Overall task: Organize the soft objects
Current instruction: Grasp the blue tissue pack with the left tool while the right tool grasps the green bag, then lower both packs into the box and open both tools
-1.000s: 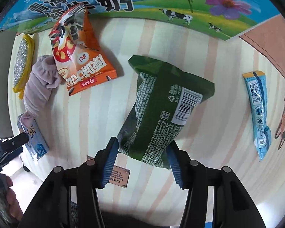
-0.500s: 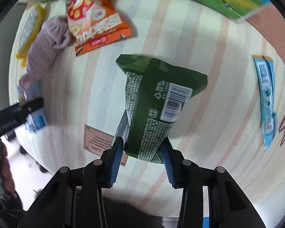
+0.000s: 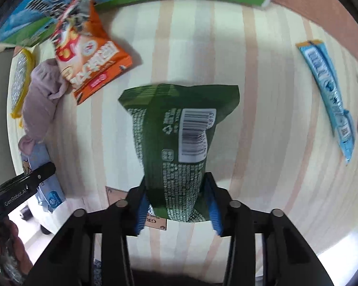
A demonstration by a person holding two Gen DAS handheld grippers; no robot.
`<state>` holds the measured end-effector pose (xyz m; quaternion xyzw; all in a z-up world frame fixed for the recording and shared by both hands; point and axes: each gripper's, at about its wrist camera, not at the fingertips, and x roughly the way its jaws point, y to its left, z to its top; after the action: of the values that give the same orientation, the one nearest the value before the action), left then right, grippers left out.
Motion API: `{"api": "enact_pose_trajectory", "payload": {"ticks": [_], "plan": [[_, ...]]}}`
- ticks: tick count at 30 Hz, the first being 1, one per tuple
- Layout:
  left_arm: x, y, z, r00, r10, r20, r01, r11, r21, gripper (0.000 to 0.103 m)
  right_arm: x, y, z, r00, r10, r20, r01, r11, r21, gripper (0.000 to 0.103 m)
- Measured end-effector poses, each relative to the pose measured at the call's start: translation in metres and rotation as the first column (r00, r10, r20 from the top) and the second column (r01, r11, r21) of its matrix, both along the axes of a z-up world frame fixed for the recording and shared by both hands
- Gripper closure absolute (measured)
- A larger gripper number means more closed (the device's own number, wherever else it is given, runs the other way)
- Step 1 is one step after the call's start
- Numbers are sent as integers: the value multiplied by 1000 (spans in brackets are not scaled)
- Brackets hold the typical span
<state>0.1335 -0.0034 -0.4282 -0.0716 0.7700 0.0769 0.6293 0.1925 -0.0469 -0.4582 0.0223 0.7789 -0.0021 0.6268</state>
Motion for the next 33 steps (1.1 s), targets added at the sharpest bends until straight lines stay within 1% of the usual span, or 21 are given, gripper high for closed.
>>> {"api": "enact_pose_trajectory", "payload": {"ticks": [4,7,9,11,14,15,17,18,19,21,22,23,24,25,27,28,30,33], "plan": [[-13,-10,23,999,-25,26,25,999,-30,57,-16,7,20,1000,3,12,-4,998,61,64],[-11,-23,43,997,-49,62,52,997,-52,58,-17,5,39,1000,-8,23,5,993,114,64],[-6,-33,65,993,-65,101,73,995,-70,57,-18,7,57,999,-20,34,14,987,160,64],[6,-42,90,986,-72,148,87,992,-95,58,-11,5,78,998,-30,47,20,980,197,65],[31,-54,132,971,-75,228,110,983,-144,58,-2,-2,119,994,-55,92,30,967,253,65],[45,-59,149,964,-80,255,124,978,-165,57,0,-4,125,992,-65,106,35,963,266,65],[74,-27,171,952,-91,291,152,970,-192,58,13,-10,152,985,-91,145,44,953,299,65],[95,-21,192,944,-103,313,171,965,-198,57,20,-10,165,981,-105,166,49,949,312,65],[107,-13,205,937,-118,328,189,962,-195,57,35,-11,177,977,-110,180,48,947,317,65],[143,-11,218,924,-148,352,221,959,-179,57,58,-16,201,967,-127,222,51,947,317,65],[162,-10,225,918,-164,361,233,959,-159,57,71,-20,211,962,-129,240,51,950,307,65],[177,-8,227,913,-179,367,244,960,-138,57,81,-30,218,957,-130,259,51,955,292,65],[197,-5,226,907,-200,370,257,960,-110,57,98,-32,220,952,-131,278,55,962,266,65],[216,1,214,904,-214,369,263,961,-88,57,115,-34,219,950,-128,285,59,969,241,65],[255,7,210,907,-240,347,273,961,-49,57,146,-37,210,948,-142,285,83,974,210,65],[271,8,202,912,-244,331,272,961,-41,57,152,-45,205,950,-140,280,86,977,197,65],[308,9,179,921,-267,284,283,959,-16,57,178,-44,189,955,-158,253,117,979,167,65],[346,12,146,932,-282,229,286,958,15,57,204,-44,157,964,-168,208,143,981,132,65]]}}
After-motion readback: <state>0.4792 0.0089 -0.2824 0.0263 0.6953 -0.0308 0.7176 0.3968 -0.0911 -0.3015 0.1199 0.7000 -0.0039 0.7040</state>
